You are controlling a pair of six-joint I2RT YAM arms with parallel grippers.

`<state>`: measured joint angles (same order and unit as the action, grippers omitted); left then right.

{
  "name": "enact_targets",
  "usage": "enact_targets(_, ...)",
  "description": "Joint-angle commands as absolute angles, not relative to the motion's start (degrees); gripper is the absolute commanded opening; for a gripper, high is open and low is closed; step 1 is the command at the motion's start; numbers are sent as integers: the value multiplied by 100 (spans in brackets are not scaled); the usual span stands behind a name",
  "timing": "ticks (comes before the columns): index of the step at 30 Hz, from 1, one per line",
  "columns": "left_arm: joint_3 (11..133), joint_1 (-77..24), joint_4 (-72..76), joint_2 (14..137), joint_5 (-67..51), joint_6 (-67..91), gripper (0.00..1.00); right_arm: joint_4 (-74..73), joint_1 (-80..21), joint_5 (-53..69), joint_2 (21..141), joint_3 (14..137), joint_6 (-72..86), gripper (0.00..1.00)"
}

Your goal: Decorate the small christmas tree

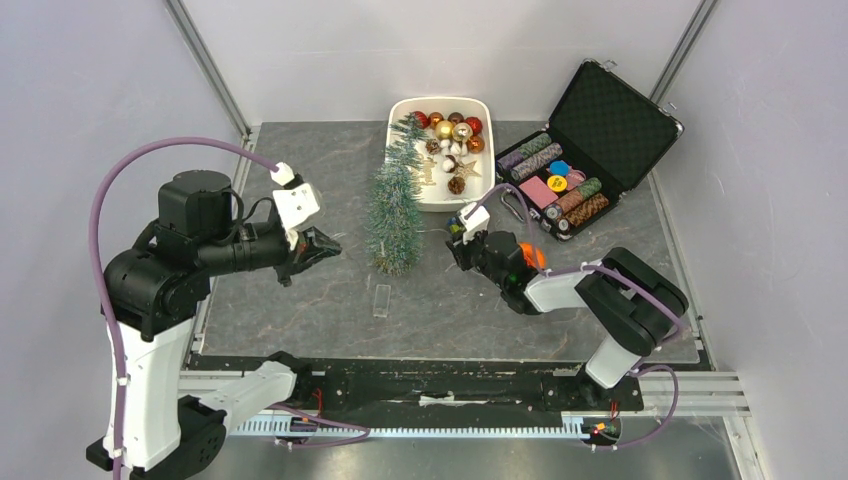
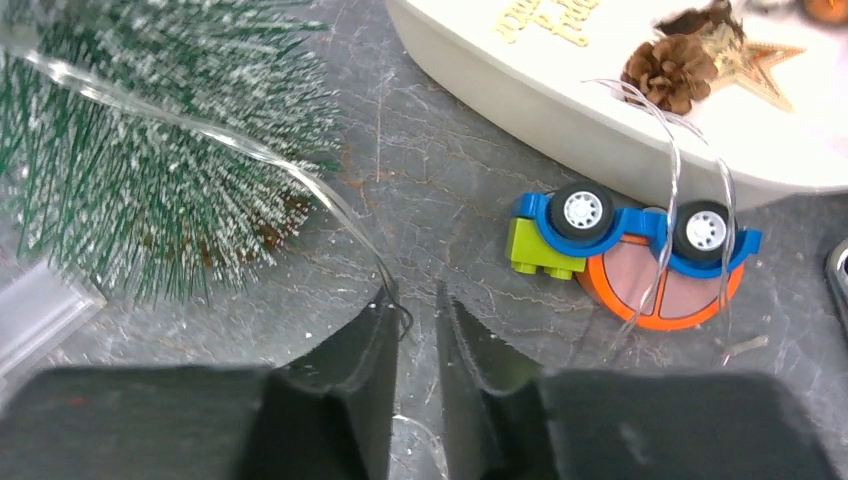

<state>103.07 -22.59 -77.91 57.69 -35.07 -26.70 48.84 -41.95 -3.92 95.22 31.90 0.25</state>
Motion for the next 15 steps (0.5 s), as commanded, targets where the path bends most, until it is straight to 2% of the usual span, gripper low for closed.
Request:
enact_targets(1, 10354, -2259, -7892, 5728, -3809, -2720, 2, 5175, -4081, -644, 9274, 3036, 291, 10)
enact_targets(3, 10325, -2259, -7918, 5708, -3925, -2725, 2, 5057, -4045, -769, 8969, 2830, 238, 0)
enact_targets(9, 9952, -2269, -7780, 5723, -4280, -2691, 2, 4298, -4043, -1188, 7295, 2412, -295, 0)
enact_targets(15, 9729, -2371, -7662, 5784, -4975, -2674, 2, 3206, -4043, -1580, 5318, 2611, -970, 0)
